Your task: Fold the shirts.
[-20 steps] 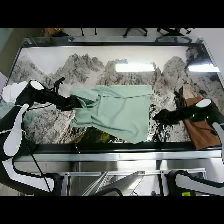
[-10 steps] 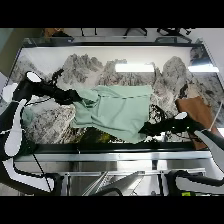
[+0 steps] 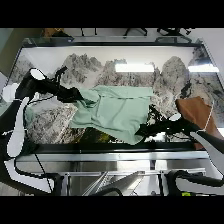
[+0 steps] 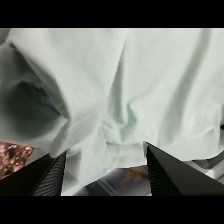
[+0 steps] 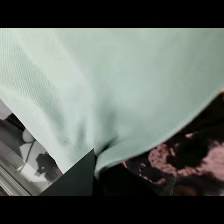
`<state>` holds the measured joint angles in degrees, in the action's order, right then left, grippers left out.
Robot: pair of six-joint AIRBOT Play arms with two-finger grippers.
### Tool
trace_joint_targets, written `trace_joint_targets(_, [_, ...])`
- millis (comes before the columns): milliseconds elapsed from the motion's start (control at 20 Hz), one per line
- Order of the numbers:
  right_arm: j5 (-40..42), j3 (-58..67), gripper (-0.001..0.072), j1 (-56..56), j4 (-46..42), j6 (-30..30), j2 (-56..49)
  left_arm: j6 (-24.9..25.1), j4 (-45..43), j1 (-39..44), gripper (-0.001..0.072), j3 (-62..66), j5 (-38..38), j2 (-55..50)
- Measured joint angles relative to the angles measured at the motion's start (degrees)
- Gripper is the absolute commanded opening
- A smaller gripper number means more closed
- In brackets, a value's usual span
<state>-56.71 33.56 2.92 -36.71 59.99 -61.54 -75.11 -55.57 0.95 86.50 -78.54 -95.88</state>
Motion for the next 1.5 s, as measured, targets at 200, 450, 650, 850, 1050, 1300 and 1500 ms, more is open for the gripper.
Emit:
trace_joint_targets(200, [0.33,-0.02,0.0019,0.11,0.26,-0.07,0.11,-2.64,-4.37,0.26,0.0535,4.52,-4.24,0.0])
trace_joint_targets(450, [0.94,-0.04,0.0019,0.13,0.52,-0.68,0.11,-5.53,-11.02,2.47,0.0535,6.47,-5.68,-0.5])
trace_joint_targets(650, [1.27,-0.04,0.0019,0.15,0.66,-0.92,0.11,-7.02,-15.56,6.23,0.0535,6.8,-2.99,-3.15])
trace_joint_targets(850, [1.36,-0.04,0.0019,0.15,0.68,-1.18,0.11,-8.15,-17.29,9.73,0.0534,6.91,1.09,-6.36])
trace_joint_targets(1050, [1.38,-0.04,0.0019,0.15,0.66,-1.31,0.11,-9.86,-19.5,10.95,0.0186,6.91,2.36,-9.01])
trace_joint_targets(1300, [1.38,-0.04,0.0019,0.15,0.63,-1.51,0.11,-11.15,-23.82,11.15,0.0017,6.91,5.18,-8.87])
trace_joint_targets(1500, [1.22,-0.04,0.0019,0.15,0.61,-1.53,0.15,-11.69,-25.07,10.43,0.0016,7.13,6.62,-8.37])
